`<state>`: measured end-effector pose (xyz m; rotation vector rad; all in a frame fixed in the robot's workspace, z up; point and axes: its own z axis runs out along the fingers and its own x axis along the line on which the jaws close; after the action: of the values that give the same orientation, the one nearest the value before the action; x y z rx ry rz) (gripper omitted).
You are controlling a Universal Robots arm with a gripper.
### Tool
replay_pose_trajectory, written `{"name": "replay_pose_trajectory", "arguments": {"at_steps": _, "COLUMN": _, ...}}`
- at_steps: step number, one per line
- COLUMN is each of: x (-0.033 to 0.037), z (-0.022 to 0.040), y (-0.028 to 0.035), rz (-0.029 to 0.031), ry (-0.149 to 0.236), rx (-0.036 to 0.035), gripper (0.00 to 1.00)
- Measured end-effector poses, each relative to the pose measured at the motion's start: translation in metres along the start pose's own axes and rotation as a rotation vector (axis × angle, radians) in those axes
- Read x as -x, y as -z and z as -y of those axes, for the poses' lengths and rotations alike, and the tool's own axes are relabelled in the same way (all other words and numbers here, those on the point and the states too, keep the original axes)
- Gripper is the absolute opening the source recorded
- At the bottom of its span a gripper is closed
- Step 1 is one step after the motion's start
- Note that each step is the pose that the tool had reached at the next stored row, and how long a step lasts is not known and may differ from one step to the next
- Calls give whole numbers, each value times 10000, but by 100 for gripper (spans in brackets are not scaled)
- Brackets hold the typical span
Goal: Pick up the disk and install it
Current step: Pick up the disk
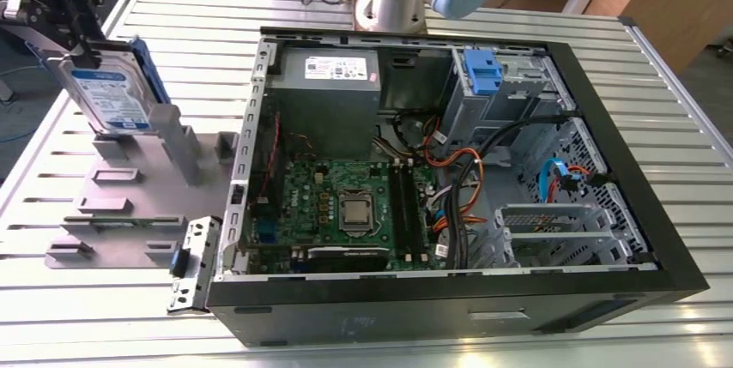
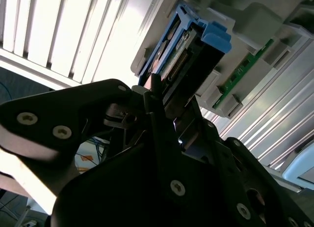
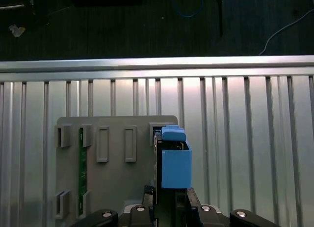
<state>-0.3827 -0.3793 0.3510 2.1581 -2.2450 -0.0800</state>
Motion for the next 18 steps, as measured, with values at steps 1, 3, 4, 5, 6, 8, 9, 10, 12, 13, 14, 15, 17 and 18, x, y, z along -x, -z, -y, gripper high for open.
{"name": "replay_pose_trajectory", "arguments": {"at_steps": 1, "x": 0, "z": 0, "y": 9, "rz": 0, "ry": 0, "rx": 0, "gripper": 35}}
{"name": "replay_pose_trajectory", "arguments": {"at_steps": 3, "x": 0, "z": -1, "y": 27, "rz": 0, "ry": 0, "rx": 1, "gripper": 35}}
{"name": "replay_pose_trajectory", "arguments": {"at_steps": 4, "x": 1, "z": -2, "y": 35, "rz": 0, "ry": 0, "rx": 0, "gripper": 35}}
{"name": "replay_pose_trajectory", "arguments": {"at_steps": 5, "x": 1, "z": -2, "y": 44, "rz": 0, "ry": 0, "rx": 0, "gripper": 35}}
{"name": "replay_pose_trajectory", "arguments": {"at_steps": 6, "x": 1, "z": -3, "y": 53, "rz": 0, "ry": 0, "rx": 0, "gripper": 35}}
{"name": "replay_pose_trajectory", "arguments": {"at_steps": 8, "x": 1, "z": -4, "y": 71, "rz": -1, "ry": 0, "rx": 1, "gripper": 35}}
{"name": "replay_pose_trajectory", "arguments": {"at_steps": 9, "x": 1, "z": -4, "y": 80, "rz": 0, "ry": 0, "rx": 1, "gripper": 35}}
{"name": "replay_pose_trajectory", "arguments": {"at_steps": 10, "x": 1, "z": -5, "y": 89, "rz": 0, "ry": 0, "rx": 1, "gripper": 35}}
{"name": "replay_pose_trajectory", "arguments": {"at_steps": 12, "x": 2, "z": -6, "y": 107, "rz": -1, "ry": 0, "rx": 1, "gripper": 35}}
{"name": "replay_pose_trajectory", "arguments": {"at_steps": 13, "x": 2, "z": -7, "y": 116, "rz": 0, "ry": 0, "rx": 1, "gripper": 35}}
{"name": "replay_pose_trajectory", "arguments": {"at_steps": 14, "x": 2, "z": -7, "y": 124, "rz": 0, "ry": 0, "rx": 1, "gripper": 35}}
{"name": "replay_pose_trajectory", "arguments": {"at_steps": 15, "x": 2, "z": -7, "y": 133, "rz": 0, "ry": 0, "rx": 0, "gripper": 35}}
{"name": "replay_pose_trajectory", "arguments": {"at_steps": 17, "x": 2, "z": -8, "y": 150, "rz": 0, "ry": 0, "rx": 0, "gripper": 35}}
{"name": "replay_pose_trajectory", "arguments": {"at_steps": 18, "x": 3, "z": -9, "y": 160, "rz": -1, "ry": 0, "rx": 1, "gripper": 35}}
